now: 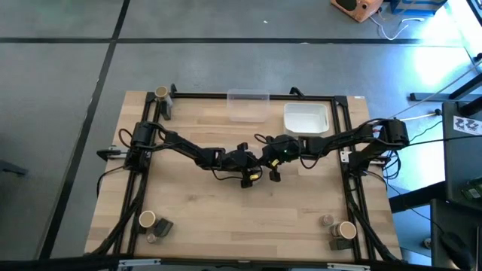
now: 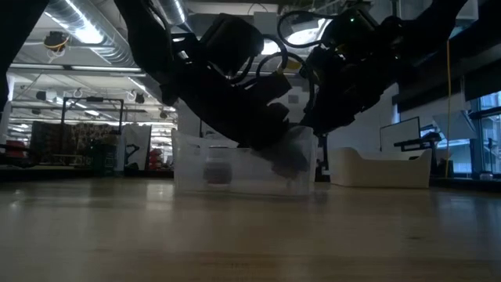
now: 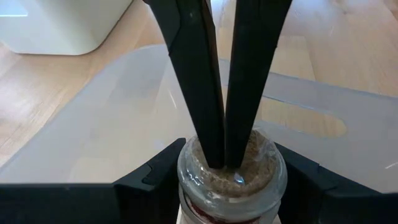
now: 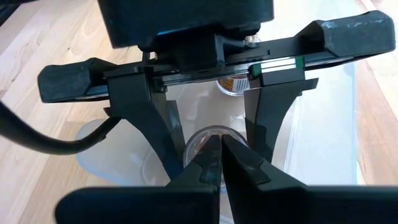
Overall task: Sort spices by type
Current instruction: Put the top left transparent seasoning bottle into the bottom transparent bin
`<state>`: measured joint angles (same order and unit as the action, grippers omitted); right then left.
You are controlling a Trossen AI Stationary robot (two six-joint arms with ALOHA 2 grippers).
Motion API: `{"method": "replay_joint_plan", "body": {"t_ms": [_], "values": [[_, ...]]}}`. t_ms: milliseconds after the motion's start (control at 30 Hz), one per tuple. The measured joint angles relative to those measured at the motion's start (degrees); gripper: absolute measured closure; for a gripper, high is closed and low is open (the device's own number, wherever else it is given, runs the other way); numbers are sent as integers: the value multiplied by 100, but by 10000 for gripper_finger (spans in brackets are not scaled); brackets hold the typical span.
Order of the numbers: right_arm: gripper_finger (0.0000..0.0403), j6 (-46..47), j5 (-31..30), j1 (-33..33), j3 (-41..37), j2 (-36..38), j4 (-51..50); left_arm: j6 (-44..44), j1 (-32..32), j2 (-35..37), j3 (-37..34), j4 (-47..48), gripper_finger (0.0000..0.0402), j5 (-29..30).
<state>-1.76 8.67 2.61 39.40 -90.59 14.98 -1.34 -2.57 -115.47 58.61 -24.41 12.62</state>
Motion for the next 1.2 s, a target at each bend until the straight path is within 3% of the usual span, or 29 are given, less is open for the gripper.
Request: {"method": "replay_joint_plan", "body": {"t_ms": [367, 700, 1200], "values": [[386, 2, 0, -2, -2, -2, 0, -98, 9, 19, 20, 172, 212, 0], [386, 0, 0, -2, -2, -2, 0, -195, 15, 19, 20, 247, 119, 42], [386, 27, -24, 0, -26, 348, 80, -160, -54, 1034, 11, 1263, 114, -22]]}}
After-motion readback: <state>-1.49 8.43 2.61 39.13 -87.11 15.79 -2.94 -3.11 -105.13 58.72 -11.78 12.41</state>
